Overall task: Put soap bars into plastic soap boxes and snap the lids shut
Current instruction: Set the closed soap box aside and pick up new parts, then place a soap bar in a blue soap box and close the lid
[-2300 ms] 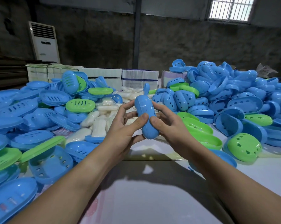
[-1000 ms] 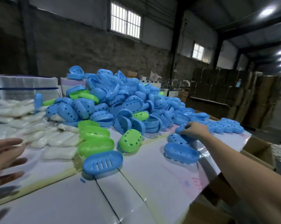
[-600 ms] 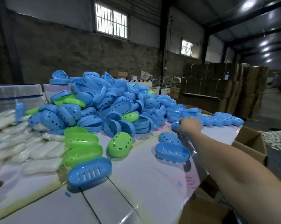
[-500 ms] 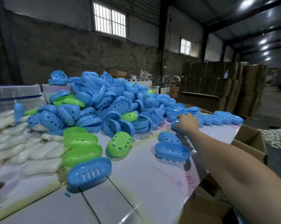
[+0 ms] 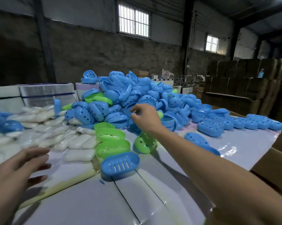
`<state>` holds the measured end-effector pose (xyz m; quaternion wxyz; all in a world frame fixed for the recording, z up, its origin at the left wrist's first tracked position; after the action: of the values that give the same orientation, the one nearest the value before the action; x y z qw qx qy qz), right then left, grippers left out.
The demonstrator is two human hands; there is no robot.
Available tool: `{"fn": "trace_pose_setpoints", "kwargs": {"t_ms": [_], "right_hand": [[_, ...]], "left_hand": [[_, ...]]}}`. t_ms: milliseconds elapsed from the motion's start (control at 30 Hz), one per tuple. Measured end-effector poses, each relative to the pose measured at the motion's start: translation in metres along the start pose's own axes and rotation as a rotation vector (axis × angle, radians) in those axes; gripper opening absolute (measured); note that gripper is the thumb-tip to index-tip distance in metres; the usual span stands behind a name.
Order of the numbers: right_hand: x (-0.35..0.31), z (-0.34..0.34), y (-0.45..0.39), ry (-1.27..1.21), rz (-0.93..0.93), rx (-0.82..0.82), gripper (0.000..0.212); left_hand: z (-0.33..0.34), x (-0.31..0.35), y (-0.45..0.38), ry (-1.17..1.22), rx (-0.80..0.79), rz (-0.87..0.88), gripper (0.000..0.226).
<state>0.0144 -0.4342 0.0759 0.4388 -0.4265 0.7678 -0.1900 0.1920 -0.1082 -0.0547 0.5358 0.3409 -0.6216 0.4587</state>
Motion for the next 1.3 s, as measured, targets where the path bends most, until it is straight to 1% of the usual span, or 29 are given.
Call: {"fn": "trace_pose_setpoints", "kwargs": {"t_ms": [33, 67, 133, 167, 233, 300, 367, 433, 500, 633, 767, 833, 900, 1000, 1133, 1200, 1233, 1300], "right_hand": [[-0.022, 0.013, 0.008, -0.076, -0.008, -0.022, 0.022], [-0.042, 0.028, 0.016, -0.151, -0.009, -0.051, 0.020], [-0.082, 0.056, 0.032, -0.281, -0.014, -0.116, 0.018], [-0.100, 0.070, 0.040, -0.345, -0.014, -0.153, 0.017], [-0.134, 0.098, 0.054, -0.470, -0.004, -0.229, 0.015], [-0.157, 0.122, 0.068, -0.587, 0.019, -0.296, 0.014], [-0.167, 0.141, 0.085, -0.686, 0.061, -0.330, 0.016], [-0.168, 0.153, 0.102, -0.701, 0.028, -0.335, 0.019], [-0.168, 0.159, 0.112, -0.687, -0.049, -0.367, 0.021], [-0.167, 0.162, 0.118, -0.657, -0.136, -0.423, 0.027], [-0.175, 0.162, 0.125, -0.628, -0.197, -0.473, 0.030], [-0.179, 0.162, 0.130, -0.621, -0.224, -0.509, 0.028], [-0.181, 0.162, 0.133, -0.605, -0.259, -0.525, 0.027], [-0.182, 0.160, 0.134, -0.590, -0.298, -0.527, 0.027], [-0.184, 0.159, 0.134, -0.567, -0.323, -0.531, 0.027], [-0.186, 0.158, 0.135, -0.566, -0.339, -0.537, 0.027], [-0.187, 0.157, 0.136, -0.567, -0.345, -0.541, 0.027], [-0.189, 0.156, 0.136, -0.562, -0.356, -0.548, 0.027]], "left_hand": [[0.001, 0.024, 0.018, 0.014, 0.033, 0.063, 0.042], [0.006, 0.040, 0.029, 0.016, 0.055, 0.074, 0.036], [0.003, 0.044, 0.030, 0.032, 0.089, 0.029, 0.014], [0.003, 0.043, 0.028, 0.057, 0.115, 0.005, 0.009], [-0.004, 0.042, 0.023, 0.065, 0.167, -0.016, 0.019], [-0.006, 0.047, 0.023, 0.055, 0.209, -0.018, 0.021], [-0.009, 0.050, 0.023, 0.052, 0.236, 0.009, 0.023], [-0.012, 0.052, 0.022, 0.023, 0.259, 0.019, 0.025], [-0.016, 0.056, 0.021, -0.054, 0.273, 0.050, 0.025], [-0.024, 0.073, 0.027, -0.371, 0.290, 0.216, 0.022], [-0.045, 0.088, 0.027, -0.682, 0.373, 0.290, 0.011], [-0.065, 0.091, 0.024, -0.763, 0.422, 0.254, 0.008], [-0.086, 0.089, 0.017, -0.885, 0.448, 0.176, 0.005], [-0.113, 0.081, 0.003, -1.141, 0.431, 0.008, 0.020], [-0.149, 0.074, -0.016, -1.346, 0.412, -0.156, 0.033], [-0.176, 0.069, -0.017, -1.442, 0.430, -0.256, 0.050], [-0.188, 0.065, -0.018, -1.487, 0.422, -0.305, 0.053], [-0.207, 0.054, -0.019, -1.527, 0.369, -0.391, 0.049]]}}
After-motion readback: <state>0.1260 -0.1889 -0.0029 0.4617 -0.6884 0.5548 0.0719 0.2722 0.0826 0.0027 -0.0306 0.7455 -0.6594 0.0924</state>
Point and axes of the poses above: each hand's wrist, its own y-axis away from the middle knuckle, its own z-axis out of the palm, x = y × z, the point moved 7 cm from there along -y, towards the middle knuckle, and after that the axes turned 8 degrees about x, right-handed, at the moved point
